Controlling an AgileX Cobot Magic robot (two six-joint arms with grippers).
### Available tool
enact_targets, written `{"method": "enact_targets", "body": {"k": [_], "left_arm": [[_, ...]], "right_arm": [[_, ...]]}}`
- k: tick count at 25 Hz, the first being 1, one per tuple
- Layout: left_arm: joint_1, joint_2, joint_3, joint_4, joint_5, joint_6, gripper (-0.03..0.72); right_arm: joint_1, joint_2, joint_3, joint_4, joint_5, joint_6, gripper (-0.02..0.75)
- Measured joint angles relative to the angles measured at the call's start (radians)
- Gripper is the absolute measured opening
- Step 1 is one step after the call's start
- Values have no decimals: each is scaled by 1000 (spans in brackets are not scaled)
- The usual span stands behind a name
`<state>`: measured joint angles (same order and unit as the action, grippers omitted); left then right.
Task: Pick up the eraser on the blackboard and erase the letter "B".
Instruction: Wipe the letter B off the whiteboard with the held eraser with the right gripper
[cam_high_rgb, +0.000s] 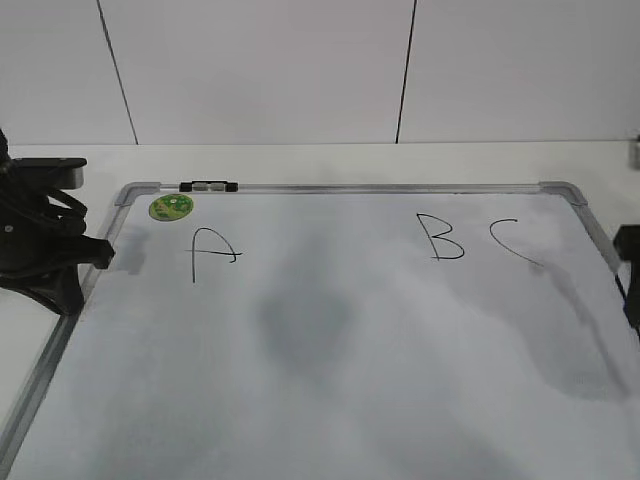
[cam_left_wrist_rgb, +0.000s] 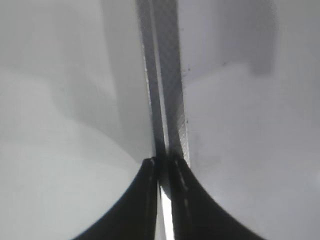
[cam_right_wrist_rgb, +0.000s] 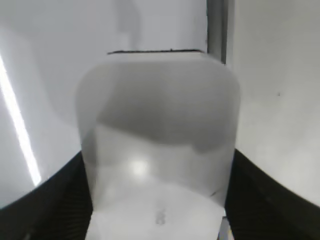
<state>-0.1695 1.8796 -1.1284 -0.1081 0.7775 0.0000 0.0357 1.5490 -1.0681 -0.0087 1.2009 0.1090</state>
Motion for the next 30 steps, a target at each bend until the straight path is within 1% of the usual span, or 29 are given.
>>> {"method": "enact_targets", "body": {"k": [5, 9, 14, 21, 30], "left_arm": [[0, 0, 0, 0, 0, 0, 32], [0, 0, 0, 0, 0, 0, 32], [0, 0, -1, 0, 0, 0, 32], [0, 0, -1, -2, 2, 0, 32], [0, 0, -1, -2, 2, 0, 33]], "right_arm": [[66, 42, -162, 2, 10, 6, 540], [133, 142, -290, 15, 16, 13, 540], [177, 283, -472, 56, 21, 15, 540], [199, 459, -651, 73, 21, 15, 539], [200, 666, -833, 75, 21, 14, 539]]}}
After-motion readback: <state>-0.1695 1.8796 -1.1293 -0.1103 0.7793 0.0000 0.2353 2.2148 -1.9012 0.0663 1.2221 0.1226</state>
